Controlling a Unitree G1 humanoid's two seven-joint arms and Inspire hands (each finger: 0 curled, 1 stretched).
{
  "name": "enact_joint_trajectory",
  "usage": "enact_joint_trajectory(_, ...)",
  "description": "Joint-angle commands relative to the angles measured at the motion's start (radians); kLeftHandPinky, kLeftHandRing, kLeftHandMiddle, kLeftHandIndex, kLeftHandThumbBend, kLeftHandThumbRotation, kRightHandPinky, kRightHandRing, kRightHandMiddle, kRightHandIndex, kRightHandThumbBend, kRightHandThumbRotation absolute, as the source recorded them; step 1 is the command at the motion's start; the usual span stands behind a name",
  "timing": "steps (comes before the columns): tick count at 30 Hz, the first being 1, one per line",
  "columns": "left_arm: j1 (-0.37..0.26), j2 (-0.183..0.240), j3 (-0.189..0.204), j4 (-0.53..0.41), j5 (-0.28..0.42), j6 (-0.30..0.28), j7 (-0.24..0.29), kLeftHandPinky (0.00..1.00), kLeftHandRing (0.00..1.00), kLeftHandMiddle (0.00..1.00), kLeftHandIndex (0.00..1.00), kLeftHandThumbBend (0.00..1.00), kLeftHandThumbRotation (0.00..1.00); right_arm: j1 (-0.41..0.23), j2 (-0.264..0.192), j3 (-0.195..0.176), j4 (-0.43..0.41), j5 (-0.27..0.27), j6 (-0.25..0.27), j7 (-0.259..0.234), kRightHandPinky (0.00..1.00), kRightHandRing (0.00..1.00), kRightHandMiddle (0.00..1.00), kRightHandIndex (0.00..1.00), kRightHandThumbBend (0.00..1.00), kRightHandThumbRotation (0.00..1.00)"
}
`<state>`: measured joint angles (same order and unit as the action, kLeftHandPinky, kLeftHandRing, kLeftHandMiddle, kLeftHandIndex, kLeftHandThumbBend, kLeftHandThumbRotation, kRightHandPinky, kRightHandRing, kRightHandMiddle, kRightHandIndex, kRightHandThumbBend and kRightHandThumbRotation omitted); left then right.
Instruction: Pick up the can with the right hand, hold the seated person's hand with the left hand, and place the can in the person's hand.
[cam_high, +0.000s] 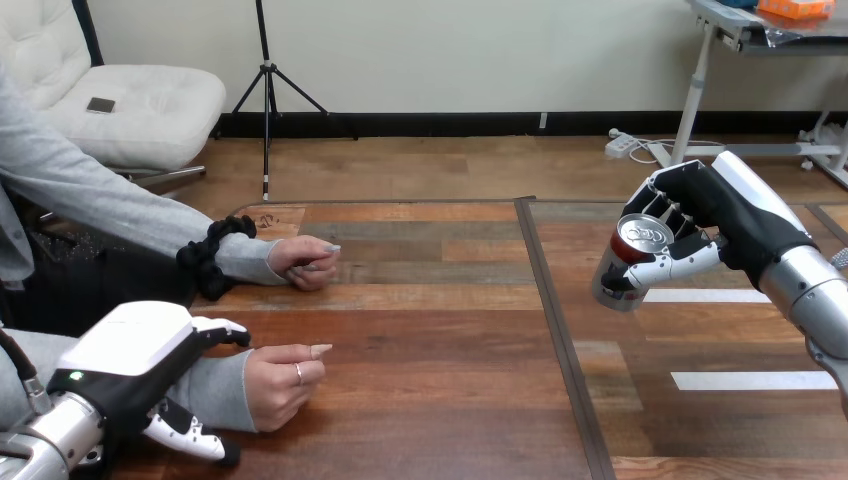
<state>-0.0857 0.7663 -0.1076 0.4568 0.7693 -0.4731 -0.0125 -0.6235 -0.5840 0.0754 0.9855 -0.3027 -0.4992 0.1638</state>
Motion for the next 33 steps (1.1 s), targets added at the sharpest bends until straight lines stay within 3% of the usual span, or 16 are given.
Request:
enact_joint_trajectory(1, -0.07, 0.037, -0.019, 0.048, 0.03, 0.015, 0.061, 0.73, 0.79, 0.81, 0.79, 1.0, 0.27, -0.061, -0.011, -0.027, -0.058, 0.033, -0.007, -0.001, 0.29, 0.34, 0.39, 0.4, 0.89, 0.0)
enact_joint_trajectory(11, -0.095, 0.041, -0.04, 0.121, 0.036, 0.009, 0.135, 0.7, 0.77, 0.8, 0.78, 1.0, 0.23, -0.06, -0.018, -0.02, -0.062, 0.027, -0.015, -0.007, 0.29, 0.33, 0.38, 0.4, 0.9, 0.0)
enact_joint_trajectory(20, -0.105, 0.045, -0.055, 0.156, 0.051, 0.038, 0.189, 0.69, 0.76, 0.78, 0.76, 1.0, 0.19, -0.062, -0.019, -0.021, -0.051, 0.029, -0.034, -0.007, 0.28, 0.32, 0.37, 0.4, 0.9, 0.0)
enact_joint_trajectory(33, -0.103, 0.048, -0.048, 0.158, 0.005, 0.052, 0.147, 0.71, 0.77, 0.79, 0.77, 1.0, 0.14, -0.064, -0.019, -0.02, -0.053, 0.033, -0.03, -0.001, 0.28, 0.32, 0.37, 0.4, 0.9, 0.0)
